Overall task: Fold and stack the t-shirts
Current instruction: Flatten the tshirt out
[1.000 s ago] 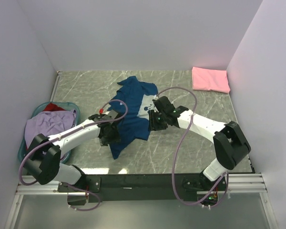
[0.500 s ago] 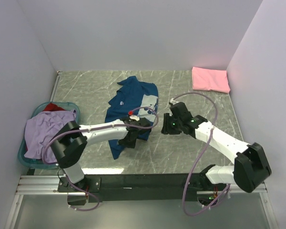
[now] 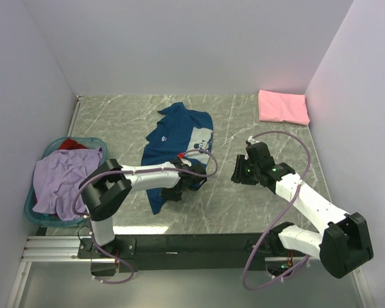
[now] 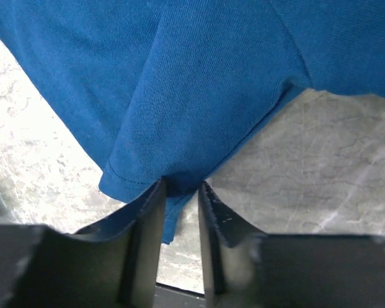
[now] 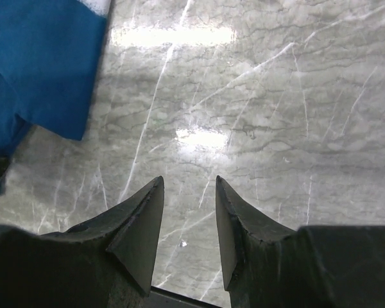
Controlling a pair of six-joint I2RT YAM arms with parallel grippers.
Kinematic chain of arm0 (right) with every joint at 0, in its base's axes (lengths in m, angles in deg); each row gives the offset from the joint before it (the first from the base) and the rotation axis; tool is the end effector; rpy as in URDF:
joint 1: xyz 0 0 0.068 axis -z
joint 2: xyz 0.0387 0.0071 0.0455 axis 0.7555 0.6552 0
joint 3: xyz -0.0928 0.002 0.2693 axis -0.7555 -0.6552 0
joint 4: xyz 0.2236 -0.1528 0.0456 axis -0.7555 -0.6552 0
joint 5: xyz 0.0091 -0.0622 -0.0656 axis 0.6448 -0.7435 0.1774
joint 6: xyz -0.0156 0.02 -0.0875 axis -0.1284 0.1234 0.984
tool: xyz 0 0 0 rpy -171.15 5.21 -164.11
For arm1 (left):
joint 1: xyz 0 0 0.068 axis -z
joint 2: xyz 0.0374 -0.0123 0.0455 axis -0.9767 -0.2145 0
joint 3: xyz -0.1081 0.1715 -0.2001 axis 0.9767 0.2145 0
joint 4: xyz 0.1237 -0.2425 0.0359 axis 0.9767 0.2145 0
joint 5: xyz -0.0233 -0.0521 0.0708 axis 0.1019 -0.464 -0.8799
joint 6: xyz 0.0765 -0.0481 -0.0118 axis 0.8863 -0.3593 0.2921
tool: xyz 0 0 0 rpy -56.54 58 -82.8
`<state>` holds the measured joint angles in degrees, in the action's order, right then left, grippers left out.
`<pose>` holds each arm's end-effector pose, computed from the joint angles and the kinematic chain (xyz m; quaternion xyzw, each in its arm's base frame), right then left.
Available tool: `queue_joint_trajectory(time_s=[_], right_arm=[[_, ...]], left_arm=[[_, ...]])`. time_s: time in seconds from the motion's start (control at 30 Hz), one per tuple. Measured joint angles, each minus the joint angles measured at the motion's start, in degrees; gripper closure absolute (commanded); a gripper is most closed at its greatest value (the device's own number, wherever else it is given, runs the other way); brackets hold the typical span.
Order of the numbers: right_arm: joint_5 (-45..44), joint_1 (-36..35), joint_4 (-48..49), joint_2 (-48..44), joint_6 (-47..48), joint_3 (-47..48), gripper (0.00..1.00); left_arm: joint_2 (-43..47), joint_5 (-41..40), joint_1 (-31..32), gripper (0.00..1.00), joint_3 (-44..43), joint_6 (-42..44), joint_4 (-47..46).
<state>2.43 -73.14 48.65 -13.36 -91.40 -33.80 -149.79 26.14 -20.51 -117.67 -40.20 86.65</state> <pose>0.2310 0.1085 0.1906 0.0139 0.9438 0.1666 0.2850 0.2066 -0.2537 0.1253 0.1063 0.9687 0.1441 0.1718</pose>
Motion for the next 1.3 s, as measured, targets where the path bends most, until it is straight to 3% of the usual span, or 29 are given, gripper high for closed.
queue_joint_trajectory(time_s=[0.13,0.27,0.43,0.6,0.8,0.9,1.0,1.03,1.1,1.3], right_arm=[[0.1,0.1,0.0,0.0,0.0,-0.1,0.55],[0.2,0.1,0.0,-0.1,0.0,-0.1,0.55],[0.1,0.2,0.0,-0.4,0.2,-0.2,0.55],[-0.6,0.5,-0.3,-1.3,0.6,-0.2,0.55],[-1.5,0.9,-0.8,-2.2,1.1,-0.2,0.55],[-1.8,1.2,-0.9,-2.8,1.2,-0.2,0.55],[-2.0,1.5,-0.9,-3.5,1.3,-0.2,0.55],[-2.1,1.5,-0.9,-3.5,1.4,-0.2,0.55],[-2.0,1.5,-0.9,-3.6,1.4,-0.2,0.55],[-1.7,1.6,-0.9,-3.6,1.9,-0.2,0.55]], left_arm=[[-0.5,-0.3,0.0,0.78,0.0,0.5,-0.1],[-0.5,-0.8,0.0,0.99,0.0,0.6,-0.2],[-0.6,-0.9,0.5,0.99,-1.4,0.5,1.3],[-0.6,0.2,2.4,0.92,-8.2,0.0,4.6],[-0.7,7.8,4.9,0.86,-12.8,-0.2,4.2],[-1.4,12.8,5.3,0.77,-12.8,0.0,3.0],[-1.9,16.4,5.4,0.58,-12.8,0.1,1.6],[-1.8,17.1,5.4,0.47,-12.8,0.0,1.1],[-1.4,17.8,5.4,0.39,-12.7,-0.7,0.6],[6.1,16.5,3.1,0.37,-7.8,-5.8,0.9]])
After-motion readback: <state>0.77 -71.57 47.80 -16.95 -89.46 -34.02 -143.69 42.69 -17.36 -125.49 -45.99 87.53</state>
